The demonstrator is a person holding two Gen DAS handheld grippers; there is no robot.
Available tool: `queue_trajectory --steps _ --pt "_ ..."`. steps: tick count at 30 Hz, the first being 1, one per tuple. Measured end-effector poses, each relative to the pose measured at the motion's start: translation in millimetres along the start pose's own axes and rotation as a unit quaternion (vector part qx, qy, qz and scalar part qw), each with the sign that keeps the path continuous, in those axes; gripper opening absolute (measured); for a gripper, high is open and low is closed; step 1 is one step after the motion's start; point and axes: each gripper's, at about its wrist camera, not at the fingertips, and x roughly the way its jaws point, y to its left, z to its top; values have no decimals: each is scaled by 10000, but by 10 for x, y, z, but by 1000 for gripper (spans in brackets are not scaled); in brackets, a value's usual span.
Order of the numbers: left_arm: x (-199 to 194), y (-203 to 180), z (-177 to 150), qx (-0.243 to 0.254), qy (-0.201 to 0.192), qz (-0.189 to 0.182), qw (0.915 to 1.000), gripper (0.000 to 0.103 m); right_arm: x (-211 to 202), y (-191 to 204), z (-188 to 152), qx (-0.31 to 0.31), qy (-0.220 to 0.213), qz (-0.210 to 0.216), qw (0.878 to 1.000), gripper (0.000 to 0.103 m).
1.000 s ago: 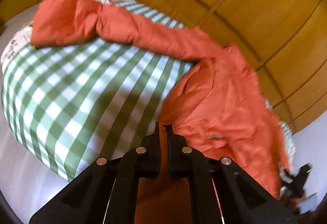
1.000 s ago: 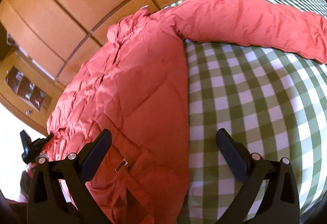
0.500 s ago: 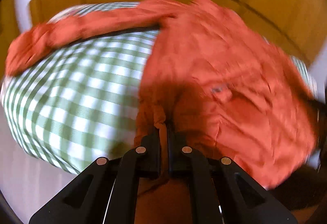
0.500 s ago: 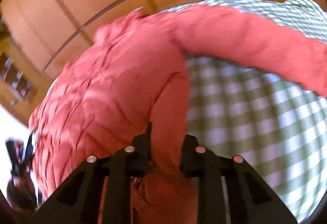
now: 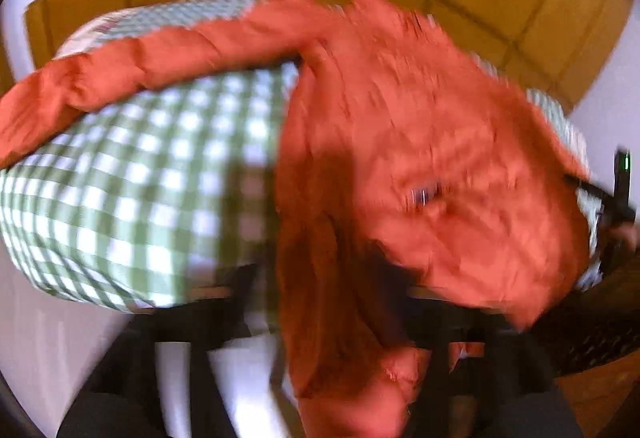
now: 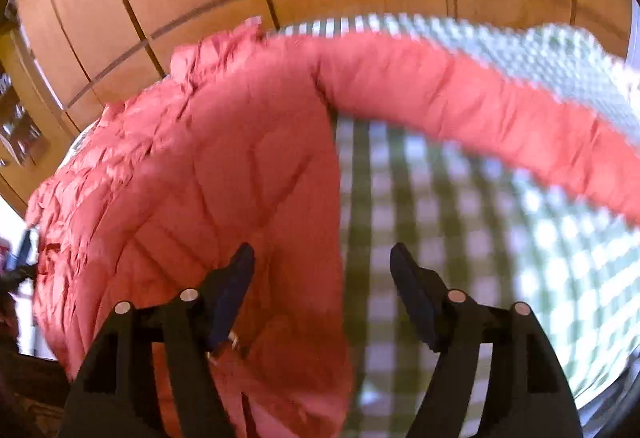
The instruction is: Fold small clothes
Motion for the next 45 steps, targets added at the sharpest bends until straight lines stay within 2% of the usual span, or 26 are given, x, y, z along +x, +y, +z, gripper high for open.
queue_trajectory --steps 1,2,3,5,6,9,11,14,16,18,22,25,26,28,29,30,32,34,36,37,39,41,42,43,44,45 --pt "-112 53 47 -124 -325 -101 9993 93 -30 28 86 -59 -142 -92 9998 77" --pt "-180 84 71 -207 -493 -199 9984 93 -50 74 191 -117 -317 -213 9992 86" --pt "-239 135 132 -349 -631 -290 9970 93 -41 122 280 -165 -434 -283 9985 91" --pt "-291 227 222 -597 -805 -218 9947 94 42 243 455 -329 -624 -407 9967 96" --pt "-270 307 293 -801 -877 -16 9929 94 102 292 518 -398 -647 -490 9959 99" --pt "-153 490 429 -1425 -946 312 9848 94 488 529 757 -604 -487 -896 9929 101" --pt "-65 706 516 -1991 -979 340 9745 94 728 622 881 -632 -189 -1275 9896 101" --pt "146 1074 595 -3067 -975 239 9465 94 1002 650 1013 -299 1 -1256 9916 101" --pt "228 1220 613 -3457 -1007 252 9326 94 1131 631 1026 -32 -51 -1091 9940 101" --pt "288 1385 644 -3795 -1184 277 9172 94 1314 617 976 37 160 -1100 9938 101" --pt "232 1564 751 -3981 -1687 625 8995 94 1436 495 907 366 318 -833 9953 101" --pt "166 1794 739 -4435 -2087 956 8664 94 1434 407 888 581 321 -634 9958 101" --pt "153 1867 706 -4646 -2194 967 8525 94 1425 402 881 586 312 -629 9958 101" --pt "141 2071 609 -5138 -2471 766 8180 94 1428 415 879 542 302 -678 9958 101" --pt "124 2140 599 -5269 -2598 739 8059 94 1426 422 879 524 304 -699 9957 101" --pt "113 2193 620 -5334 -2643 755 7999 94 1453 433 889 516 311 -710 9957 101" --pt "120 2289 660 -5399 -2683 715 7947 93 1455 435 895 530 314 -692 9957 101" --pt "98 2419 658 -5556 -2825 632 7794 78 1450 426 891 552 317 -661 9958 101" --pt "146 2524 614 -5825 -2749 551 7629 31 1454 425 892 559 322 -652 9958 101" --pt "192 2612 570 -5996 -2697 361 7526 23 1452 425 891 558 324 -653 9958 101" --pt "174 2636 518 -6090 -2797 195 7420 5 1454 420 891 561 324 -650 9958 101" --pt "5 2621 558 -5882 -3070 344 7474 4 1457 417 892 559 324 -651 9958 101" --pt "-111 2616 573 -5766 -3290 452 7465 4 1465 416 893 554 331 -647 9958 101" --pt "-157 2643 576 -5755 -3333 509 7450 4 1475 417 894 543 341 -640 9959 101" --pt "-138 2681 568 -5775 -3251 515 7471 4 1486 416 898 529 350 -639 9959 101" --pt "-74 2725 584 -5796 -3027 606 7542 4 1489 417 896 521 351 -647 9959 101"
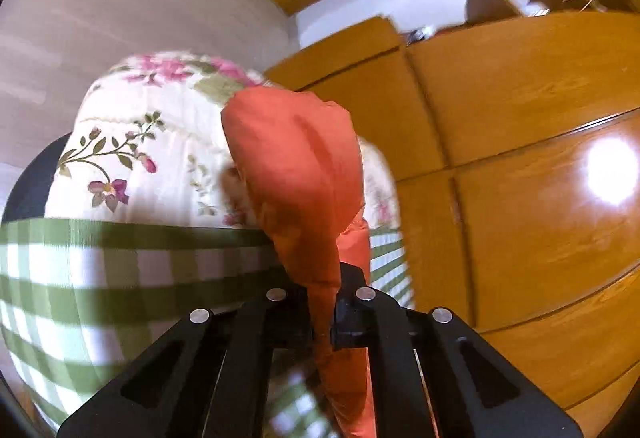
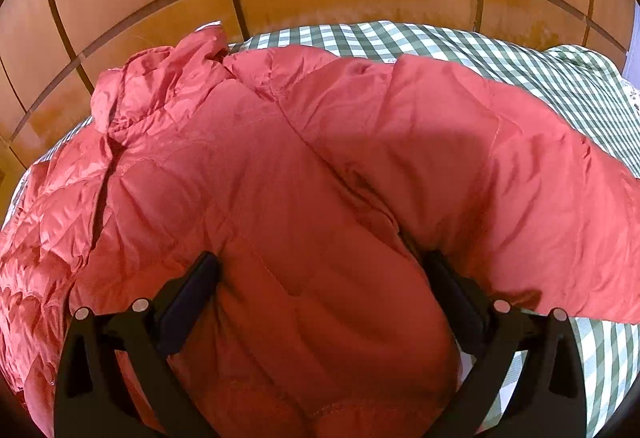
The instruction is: Fold small clothes
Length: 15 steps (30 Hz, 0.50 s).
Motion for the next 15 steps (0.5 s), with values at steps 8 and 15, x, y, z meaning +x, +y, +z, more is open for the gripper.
queue_trajectory --steps 8,15 --pt "14 -27 1 -9 -12 91 10000 4 -4 -15 -4 5 3 32 10000 101" --pt "-405 -1111 -426 1314 -779 -416 9874 4 -7 -20 -7 18 -1 54 10000 101"
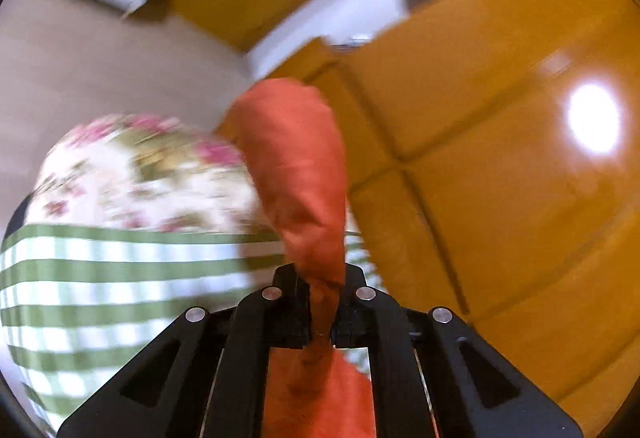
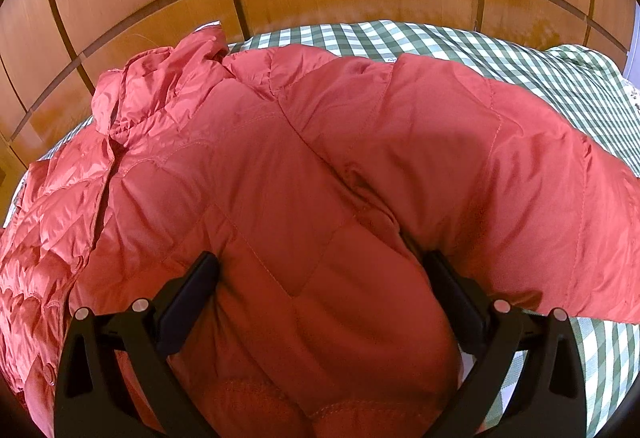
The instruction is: Fold small clothes
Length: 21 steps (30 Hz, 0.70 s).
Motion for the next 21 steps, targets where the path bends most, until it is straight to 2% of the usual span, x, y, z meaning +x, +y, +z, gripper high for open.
queue_trajectory --steps 5,8,11,13,14,16,17,21 --pt "-69 -837 -366 775 141 -731 9942 4 -3 2 -1 10 -8 8 10000 101" --pt "2 -1381 -749 1517 376 -1050 9821 4 -8 5 1 22 -9 18 10000 101" --pt "19 -1874 -1279 2516 660 -1160 9586 4 -11 5 5 37 -14 25 10000 101" --pt "87 -2138 -1746 3142 1069 -1201 9356 4 -9 1 6 46 -18 28 10000 101" --pt "90 -2182 -1915 3303 1162 -1209 9289 4 -9 0 5 45 -18 28 10000 101" --pt "129 -2297 -2363 3799 1441 -1206 9057 4 -11 -2 4 52 -23 34 10000 101" --pt "137 -2295 -2500 3935 1493 -1191 8993 4 -10 -3 3 55 -25 37 10000 101" --pt "150 -2285 -3112 4580 1838 -1158 8620 4 -9 -4 4 59 -25 39 10000 101"
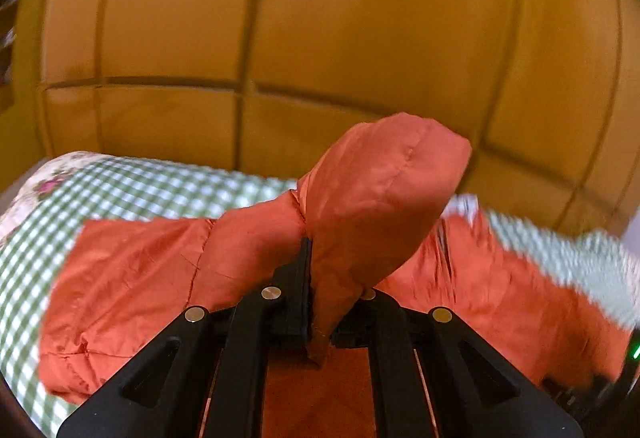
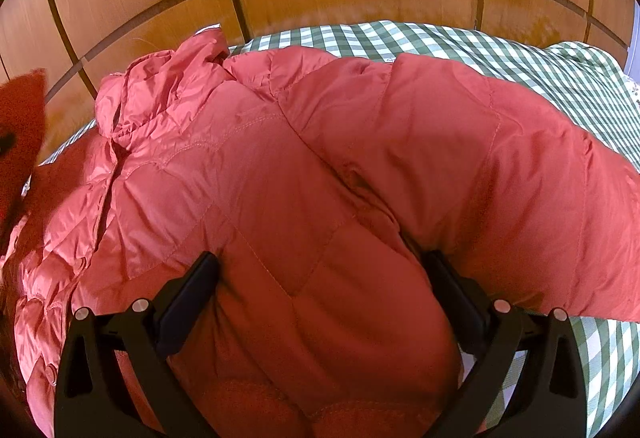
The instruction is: Fold small clothes
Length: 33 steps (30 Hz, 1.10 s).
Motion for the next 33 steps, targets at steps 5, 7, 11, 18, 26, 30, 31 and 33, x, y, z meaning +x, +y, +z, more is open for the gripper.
queue_trajectory --steps 5,7,11,18,26,30,31,33 --pt "200 -347 -347 967 292 -353 9943 4 0 -1 0 2 2 4 10000 101" --pt "242 -484 -467 1470 358 -417 9876 4 2 5 3 -1 4 2 10000 101" --pt "303 -664 -690 2097 661 -623 9735 4 -1 4 6 -2 4 4 10000 101" --pt "334 -774 -827 2548 992 -775 9588 60 3 9 13 -1 3 1 10000 101" --pt "-264 -606 -734 2245 163 -1061 9685 93 -3 6 13 -12 -14 -14 10000 101" --pt "-449 -139 -679 1175 -75 -561 9915 92 -82 5 12 -5 -178 -1 9998 99" --pt "-482 -31 -689 993 -72 -353 9944 88 -148 44 26 -79 -284 -80 9995 95" --pt "-553 189 -719 672 -4 44 9977 74 -282 167 65 -313 -501 -94 9982 88"
